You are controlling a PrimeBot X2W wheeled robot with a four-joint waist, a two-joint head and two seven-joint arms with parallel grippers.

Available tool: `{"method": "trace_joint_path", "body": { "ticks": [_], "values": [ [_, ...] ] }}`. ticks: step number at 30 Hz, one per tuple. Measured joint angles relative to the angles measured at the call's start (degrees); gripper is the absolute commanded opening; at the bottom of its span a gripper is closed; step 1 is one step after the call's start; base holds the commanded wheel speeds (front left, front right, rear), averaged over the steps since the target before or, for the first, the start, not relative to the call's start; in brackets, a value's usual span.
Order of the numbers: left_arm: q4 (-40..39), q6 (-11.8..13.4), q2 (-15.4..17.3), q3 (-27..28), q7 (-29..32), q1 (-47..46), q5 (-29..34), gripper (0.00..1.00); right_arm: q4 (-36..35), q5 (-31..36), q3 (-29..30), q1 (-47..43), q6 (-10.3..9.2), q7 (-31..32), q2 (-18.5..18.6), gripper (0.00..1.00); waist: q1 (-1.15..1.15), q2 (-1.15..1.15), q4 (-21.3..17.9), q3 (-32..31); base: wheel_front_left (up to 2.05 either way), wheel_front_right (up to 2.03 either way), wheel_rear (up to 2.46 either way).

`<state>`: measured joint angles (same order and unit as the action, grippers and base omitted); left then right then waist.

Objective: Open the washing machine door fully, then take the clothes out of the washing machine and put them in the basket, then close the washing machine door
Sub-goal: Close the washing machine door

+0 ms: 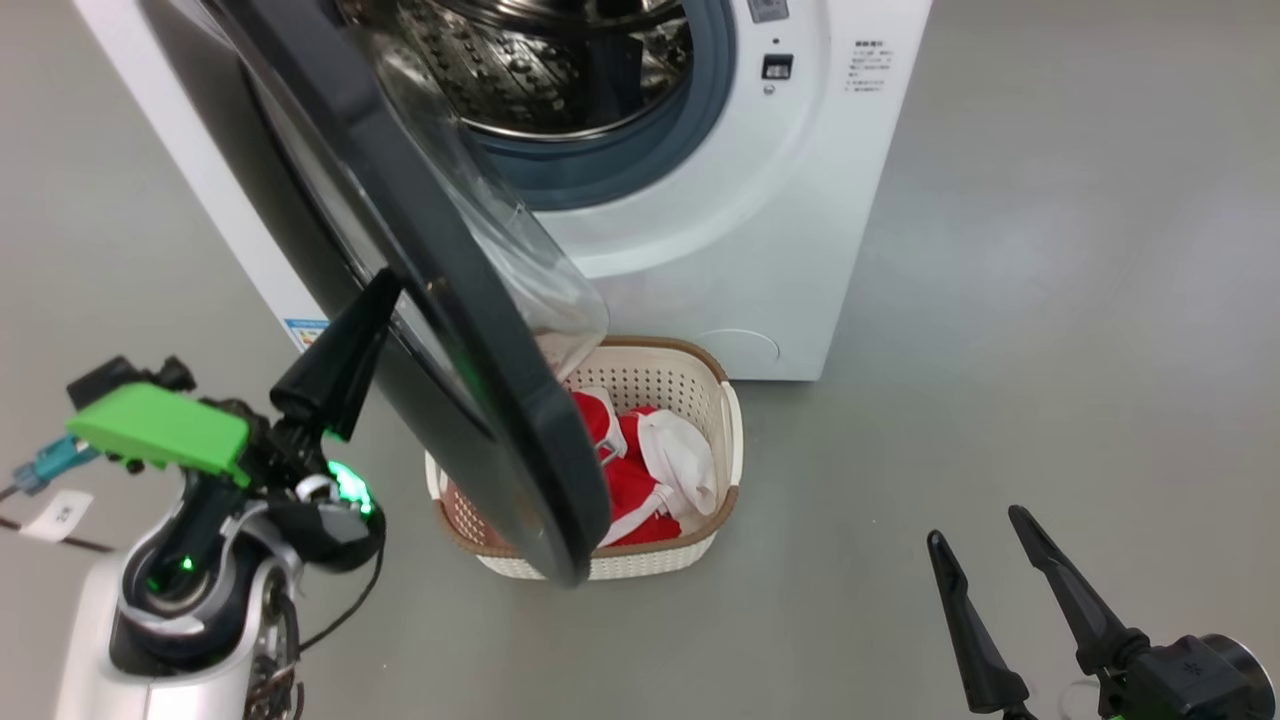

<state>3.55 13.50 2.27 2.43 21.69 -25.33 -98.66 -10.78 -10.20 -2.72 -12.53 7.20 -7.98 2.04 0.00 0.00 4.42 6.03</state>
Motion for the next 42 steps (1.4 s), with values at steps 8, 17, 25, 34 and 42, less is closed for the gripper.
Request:
{"method": "trace_joint_path", "body": {
  "ticks": [8, 17, 25, 34, 42],
  "values": [
    [1.5, -1.4, 0.0, -2.0, -0.8, -3.5, -1.7, 0.0, 0.2, 0.0, 0.0, 1.1, 0.0, -0.2, 0.0, 1.0, 0.0, 0.0, -2.1, 2.0, 0.0, 0.0, 0.0],
    [4.2, -2.4, -0.1, -3.3, -1.4, -7.5, -1.9, 0.0, 0.9, -0.4, -0.1, 2.3, 0.0, -1.2, 0.0, 1.0, 0.0, 0.0, -4.9, 3.9, 0.0, 0.0, 0.0],
    [7.9, -3.1, 0.1, -2.8, -1.6, -11.7, -1.8, 0.0, 1.6, -0.4, -0.2, 4.0, 0.0, -1.9, 0.0, 1.0, 0.0, 0.0, -7.5, 6.3, 0.0, 0.0, 0.0],
    [12.2, -4.0, 0.1, -2.4, -1.6, -17.1, -1.8, 0.0, 2.0, -0.6, -0.3, 4.9, 0.0, -2.3, 0.0, 1.0, 0.0, 0.0, -9.8, 8.6, 0.0, 0.0, 0.0],
    [14.6, -4.5, 0.2, -2.4, -1.3, -22.0, -1.7, 0.0, 2.5, -0.8, -0.9, 6.4, 0.0, -3.1, 0.0, 1.0, 0.0, 0.0, -11.5, 10.6, 0.0, 0.0, 0.0]
  ]
}}
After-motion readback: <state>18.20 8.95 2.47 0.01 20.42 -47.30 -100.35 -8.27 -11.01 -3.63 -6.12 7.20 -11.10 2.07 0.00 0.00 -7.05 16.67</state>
